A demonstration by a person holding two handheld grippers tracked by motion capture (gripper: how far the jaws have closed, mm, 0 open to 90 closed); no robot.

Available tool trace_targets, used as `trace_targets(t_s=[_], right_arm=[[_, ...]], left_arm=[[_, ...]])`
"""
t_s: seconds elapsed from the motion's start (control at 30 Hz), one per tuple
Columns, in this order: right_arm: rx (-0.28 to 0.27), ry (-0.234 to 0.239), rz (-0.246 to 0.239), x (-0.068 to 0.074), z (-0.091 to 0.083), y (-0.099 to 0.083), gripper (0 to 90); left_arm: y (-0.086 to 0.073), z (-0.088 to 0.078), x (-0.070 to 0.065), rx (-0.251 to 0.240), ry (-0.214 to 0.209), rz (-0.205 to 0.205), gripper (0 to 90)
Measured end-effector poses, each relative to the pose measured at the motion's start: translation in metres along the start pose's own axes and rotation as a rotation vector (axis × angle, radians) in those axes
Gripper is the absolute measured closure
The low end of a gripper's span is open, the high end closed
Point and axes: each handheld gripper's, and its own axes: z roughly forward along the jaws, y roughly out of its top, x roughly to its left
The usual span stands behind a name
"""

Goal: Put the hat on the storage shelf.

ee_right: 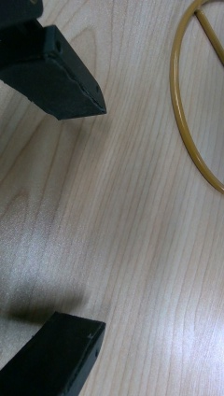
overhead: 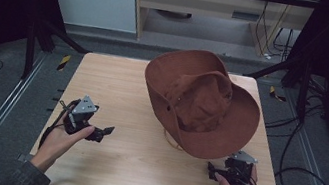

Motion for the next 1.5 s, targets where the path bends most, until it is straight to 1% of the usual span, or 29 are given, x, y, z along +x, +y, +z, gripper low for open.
trace_targets(t_s=[0.07, 0.17, 0.33, 0.43, 0.5, 0.57, 0.63, 0.77, 0.8, 0.87, 0.9, 0.97, 1.07, 1.1, 1.13, 1.17, 1.23, 1.3, 1.37, 1.5], right_arm=[[0.000, 0.000, -0.001, 0.000, 0.000, 0.000, 0.5], [0.000, 0.000, 0.000, 0.000, 0.000, 0.000, 0.5], [0.000, 0.000, 0.000, 0.000, 0.000, 0.000, 0.5], [0.000, -0.001, -0.001, 0.000, 0.000, 0.000, 0.5], [0.000, -0.001, -0.001, 0.000, 0.000, 0.000, 0.5], [0.000, -0.001, -0.001, 0.000, 0.000, 0.000, 0.5], [0.001, -0.001, -0.002, 0.000, 0.000, 0.000, 0.5], [0.001, -0.001, -0.001, 0.000, 0.000, 0.000, 0.5], [0.000, -0.001, -0.002, 0.000, 0.000, 0.000, 0.5], [0.001, -0.002, -0.002, 0.000, 0.000, 0.000, 0.5], [0.001, -0.003, -0.001, 0.000, 0.000, 0.000, 0.5], [0.003, -0.003, 0.000, 0.000, 0.000, 0.000, 0.5], [0.003, -0.004, 0.001, 0.000, 0.000, 0.000, 0.5], [0.003, -0.003, 0.000, 0.000, 0.000, 0.000, 0.5], [0.003, -0.004, 0.001, 0.000, 0.000, 0.000, 0.5], [0.003, -0.004, 0.001, 0.000, 0.000, 0.000, 0.5], [0.001, -0.003, -0.002, 0.000, 0.000, 0.000, 0.5], [0.001, -0.003, -0.001, 0.000, 0.000, 0.000, 0.5], [0.003, -0.004, 0.000, 0.000, 0.000, 0.000, 0.5], [0.003, -0.004, 0.001, 0.000, 0.000, 0.000, 0.5]], left_arm=[[-0.008, 0.003, 0.001, 0.015, 0.008, -0.003, 4.1], [-0.018, 0.007, 0.002, 0.048, 0.020, 0.009, 4.0], [-0.035, 0.013, 0.006, 0.073, 0.018, -0.016, 3.8], [-0.043, 0.015, 0.010, 0.094, 0.033, -0.017, 3.8], [-0.050, 0.016, 0.014, 0.100, 0.036, -0.035, 3.7], [-0.054, 0.016, 0.017, 0.110, 0.039, -0.042, 3.5], [-0.059, 0.017, 0.021, 0.116, 0.046, -0.060, 3.4], [-0.068, 0.019, 0.025, 0.127, 0.047, -0.074, 3.2], [-0.070, 0.021, 0.027, 0.135, 0.038, -0.087, 3.2], [-0.074, 0.023, 0.029, 0.136, 0.025, -0.113, 3.4], [-0.076, 0.024, 0.030, 0.136, 0.025, -0.124, 3.2], [-0.079, 0.025, 0.030, 0.145, 0.030, -0.115, 3.3], [-0.083, 0.028, 0.031, 0.156, 0.028, -0.121, 3.2], [-0.084, 0.030, 0.031, 0.162, 0.034, -0.126, 3.2], [-0.084, 0.030, 0.031, 0.166, 0.038, -0.117, 2.1], [-0.085, 0.030, 0.030, 0.154, 0.042, -0.121, 2.1], [-0.087, 0.031, 0.030, 0.148, 0.054, -0.104, 2.0], [-0.089, 0.031, 0.032, 0.130, 0.047, -0.098, 0.2], [-0.090, 0.030, 0.033, 0.128, 0.040, -0.098, 0.1], [-0.090, 0.030, 0.033, 0.129, 0.040, -0.094, 0.0]])
